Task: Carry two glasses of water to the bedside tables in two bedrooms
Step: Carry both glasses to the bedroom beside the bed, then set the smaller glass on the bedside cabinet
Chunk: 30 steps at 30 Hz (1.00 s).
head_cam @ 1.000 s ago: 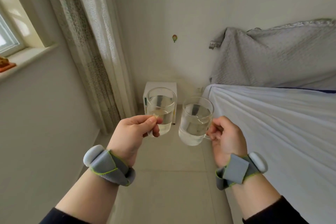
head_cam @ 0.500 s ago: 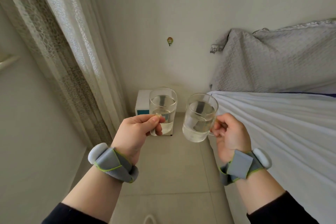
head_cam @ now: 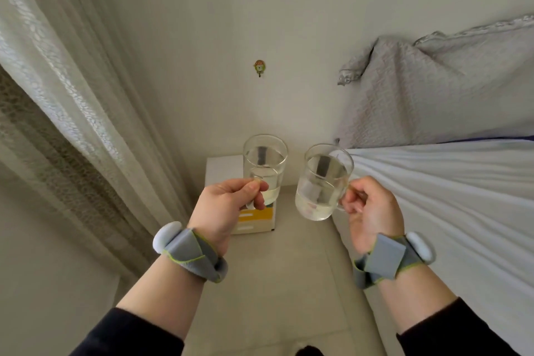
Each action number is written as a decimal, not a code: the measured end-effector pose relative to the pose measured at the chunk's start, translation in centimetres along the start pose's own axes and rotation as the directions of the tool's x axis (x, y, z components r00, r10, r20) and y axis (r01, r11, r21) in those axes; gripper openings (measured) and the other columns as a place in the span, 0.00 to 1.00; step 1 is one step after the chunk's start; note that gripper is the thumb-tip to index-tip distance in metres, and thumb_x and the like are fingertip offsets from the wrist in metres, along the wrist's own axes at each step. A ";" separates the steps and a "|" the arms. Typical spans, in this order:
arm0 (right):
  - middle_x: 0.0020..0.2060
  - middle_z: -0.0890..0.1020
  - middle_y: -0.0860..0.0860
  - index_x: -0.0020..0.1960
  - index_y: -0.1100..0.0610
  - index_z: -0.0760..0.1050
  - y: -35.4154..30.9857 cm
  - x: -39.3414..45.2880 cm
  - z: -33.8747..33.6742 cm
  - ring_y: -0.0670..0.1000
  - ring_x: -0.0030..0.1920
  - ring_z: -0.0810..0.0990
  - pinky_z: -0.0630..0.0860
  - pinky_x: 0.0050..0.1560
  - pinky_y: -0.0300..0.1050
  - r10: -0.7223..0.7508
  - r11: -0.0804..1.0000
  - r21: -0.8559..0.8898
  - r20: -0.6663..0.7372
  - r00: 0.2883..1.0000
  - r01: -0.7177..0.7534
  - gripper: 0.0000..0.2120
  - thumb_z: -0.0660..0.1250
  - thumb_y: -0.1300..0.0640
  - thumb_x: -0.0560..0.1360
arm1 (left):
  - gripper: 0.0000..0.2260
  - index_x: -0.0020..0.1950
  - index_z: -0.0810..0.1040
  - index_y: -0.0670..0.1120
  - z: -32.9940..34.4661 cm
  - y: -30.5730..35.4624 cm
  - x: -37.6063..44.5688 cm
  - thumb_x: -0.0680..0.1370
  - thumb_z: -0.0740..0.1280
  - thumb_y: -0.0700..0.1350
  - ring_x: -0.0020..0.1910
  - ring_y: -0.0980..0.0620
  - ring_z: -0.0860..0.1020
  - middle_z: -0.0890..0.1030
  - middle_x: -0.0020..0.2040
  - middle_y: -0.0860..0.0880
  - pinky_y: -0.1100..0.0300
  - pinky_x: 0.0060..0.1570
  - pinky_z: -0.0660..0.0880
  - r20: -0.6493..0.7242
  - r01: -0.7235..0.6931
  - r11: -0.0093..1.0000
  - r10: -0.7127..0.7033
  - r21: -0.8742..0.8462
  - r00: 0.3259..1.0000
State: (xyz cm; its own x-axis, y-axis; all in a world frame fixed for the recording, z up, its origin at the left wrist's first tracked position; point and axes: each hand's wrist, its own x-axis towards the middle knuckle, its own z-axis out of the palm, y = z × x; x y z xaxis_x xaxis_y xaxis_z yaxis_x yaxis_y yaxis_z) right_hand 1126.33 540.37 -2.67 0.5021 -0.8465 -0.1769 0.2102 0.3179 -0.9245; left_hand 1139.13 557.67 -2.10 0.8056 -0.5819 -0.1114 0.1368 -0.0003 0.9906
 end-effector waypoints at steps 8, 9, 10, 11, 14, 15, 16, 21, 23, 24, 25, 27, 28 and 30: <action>0.18 0.68 0.47 0.18 0.53 0.67 2.1 13.0 2.8 0.47 0.24 0.62 0.59 0.34 0.46 0.031 0.999 -0.019 0.048 0.998 -0.030 0.18 0.61 0.62 0.66 | 0.11 0.37 0.85 0.46 2.0 -2.6 13.1 0.76 0.66 0.45 0.44 0.51 0.77 0.83 0.36 0.49 0.52 0.53 0.70 -0.061 0.064 0.998 -0.062 0.025 0.996; 0.17 0.68 0.47 0.17 0.53 0.67 2.3 14.9 3.0 0.47 0.24 0.62 0.59 0.34 0.46 0.035 0.999 -0.027 0.054 0.998 -0.033 0.19 0.60 0.62 0.67 | 0.11 0.36 0.84 0.45 2.3 -3.1 14.8 0.75 0.66 0.46 0.45 0.51 0.77 0.84 0.37 0.50 0.51 0.55 0.70 -0.072 0.071 0.997 -0.069 0.029 0.995; 0.17 0.68 0.47 0.17 0.53 0.66 2.5 16.3 3.2 0.47 0.24 0.62 0.59 0.34 0.46 0.039 0.999 -0.036 0.062 0.997 -0.037 0.20 0.60 0.62 0.68 | 0.11 0.37 0.84 0.45 2.6 -3.5 16.3 0.74 0.67 0.48 0.47 0.50 0.78 0.84 0.38 0.50 0.49 0.58 0.70 -0.082 0.077 0.997 -0.074 0.031 0.994; 0.17 0.68 0.46 0.17 0.53 0.66 2.7 17.8 3.5 0.47 0.24 0.62 0.59 0.34 0.46 0.043 0.998 -0.048 0.068 0.997 -0.040 0.20 0.60 0.62 0.67 | 0.11 0.36 0.84 0.45 2.8 -3.9 17.7 0.73 0.67 0.49 0.49 0.49 0.79 0.84 0.38 0.50 0.47 0.61 0.69 -0.090 0.079 0.996 -0.077 0.027 0.993; 0.17 0.67 0.46 0.17 0.54 0.65 3.8 22.3 4.0 0.47 0.24 0.61 0.55 0.34 0.48 0.062 0.995 -0.085 0.066 0.996 -0.057 0.18 0.60 0.60 0.65 | 0.10 0.36 0.84 0.46 3.3 -5.7 21.9 0.72 0.68 0.50 0.53 0.49 0.79 0.85 0.39 0.49 0.45 0.65 0.67 -0.113 0.093 0.996 -0.093 -0.007 0.989; 0.17 0.67 0.46 0.16 0.54 0.65 4.7 24.2 4.2 0.47 0.24 0.61 0.55 0.34 0.48 0.078 0.992 -0.099 0.058 0.995 -0.072 0.18 0.61 0.60 0.64 | 0.10 0.36 0.84 0.46 3.4 -6.7 23.6 0.73 0.67 0.48 0.53 0.50 0.79 0.85 0.39 0.50 0.45 0.65 0.67 -0.123 0.102 0.995 -0.102 -0.011 0.987; 0.17 0.67 0.46 0.16 0.54 0.65 5.4 25.5 4.4 0.47 0.24 0.61 0.55 0.34 0.49 0.092 0.991 -0.105 0.057 0.994 -0.085 0.17 0.61 0.59 0.64 | 0.10 0.35 0.84 0.46 3.4 -7.6 24.9 0.73 0.67 0.47 0.53 0.50 0.79 0.85 0.39 0.50 0.46 0.65 0.67 -0.136 0.112 0.993 -0.114 -0.022 0.984; 0.17 0.68 0.46 0.16 0.55 0.66 8.6 30.5 5.3 0.48 0.25 0.63 0.57 0.33 0.47 0.115 0.979 -0.171 0.034 0.993 -0.108 0.14 0.62 0.57 0.59 | 0.10 0.35 0.83 0.45 3.7 -11.1 30.0 0.75 0.67 0.42 0.46 0.57 0.80 0.84 0.37 0.51 0.57 0.57 0.70 -0.197 0.162 0.984 -0.172 -0.069 0.965; 0.17 0.68 0.46 0.16 0.55 0.66 10.5 32.5 5.4 0.49 0.25 0.63 0.58 0.34 0.48 0.106 0.981 -0.171 0.047 0.993 -0.096 0.14 0.62 0.56 0.59 | 0.08 0.38 0.83 0.45 3.7 -13.2 31.9 0.75 0.67 0.42 0.43 0.60 0.80 0.84 0.36 0.52 0.59 0.54 0.70 -0.218 0.180 0.980 -0.194 -0.082 0.956; 0.17 0.68 0.45 0.16 0.55 0.66 11.4 33.4 5.4 0.49 0.25 0.63 0.58 0.35 0.49 0.100 0.978 -0.189 0.050 0.994 -0.089 0.14 0.62 0.57 0.60 | 0.08 0.38 0.84 0.45 3.6 -14.2 32.9 0.75 0.67 0.42 0.44 0.59 0.80 0.83 0.35 0.52 0.59 0.55 0.70 -0.226 0.191 0.978 -0.204 -0.079 0.952; 0.17 0.68 0.45 0.17 0.54 0.67 12.4 34.3 5.4 0.49 0.25 0.63 0.59 0.35 0.49 0.100 0.975 -0.206 0.051 0.994 -0.088 0.15 0.62 0.57 0.61 | 0.08 0.39 0.84 0.46 3.5 -15.4 33.8 0.75 0.67 0.42 0.44 0.58 0.80 0.83 0.35 0.52 0.59 0.56 0.70 -0.229 0.206 0.975 -0.220 -0.084 0.948; 0.17 0.69 0.44 0.18 0.52 0.69 14.8 36.3 5.3 0.49 0.26 0.65 0.61 0.36 0.48 0.095 0.965 -0.248 0.058 0.994 -0.078 0.14 0.62 0.58 0.62 | 0.08 0.39 0.84 0.47 3.0 -18.2 36.2 0.75 0.67 0.43 0.46 0.57 0.80 0.84 0.34 0.53 0.60 0.56 0.69 -0.236 0.244 0.966 -0.259 -0.089 0.937; 0.17 0.69 0.45 0.18 0.52 0.70 14.9 36.5 5.3 0.49 0.27 0.65 0.61 0.36 0.48 0.090 0.960 -0.270 0.060 0.994 -0.070 0.14 0.61 0.58 0.61 | 0.08 0.39 0.84 0.48 2.9 -18.7 36.4 0.75 0.67 0.43 0.46 0.56 0.80 0.83 0.34 0.52 0.61 0.56 0.69 -0.245 0.251 0.964 -0.265 -0.085 0.933; 0.17 0.70 0.45 0.18 0.52 0.71 17.8 38.5 4.8 0.48 0.26 0.66 0.63 0.35 0.46 0.096 0.959 -0.270 0.016 0.995 -0.088 0.14 0.61 0.59 0.62 | 0.08 0.40 0.84 0.48 2.3 -22.1 38.6 0.75 0.67 0.42 0.46 0.54 0.80 0.83 0.33 0.52 0.62 0.54 0.69 -0.244 0.277 0.956 -0.292 -0.094 0.925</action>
State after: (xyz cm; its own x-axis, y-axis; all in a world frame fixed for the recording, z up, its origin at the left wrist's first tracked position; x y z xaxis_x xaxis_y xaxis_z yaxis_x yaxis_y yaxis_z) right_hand 1153.44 515.51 -24.30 0.5331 -0.8052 -0.2598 -0.0691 0.2646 -0.9619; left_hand 1165.87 533.39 -28.10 0.8458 -0.3395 -0.4115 0.4080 -0.0854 0.9090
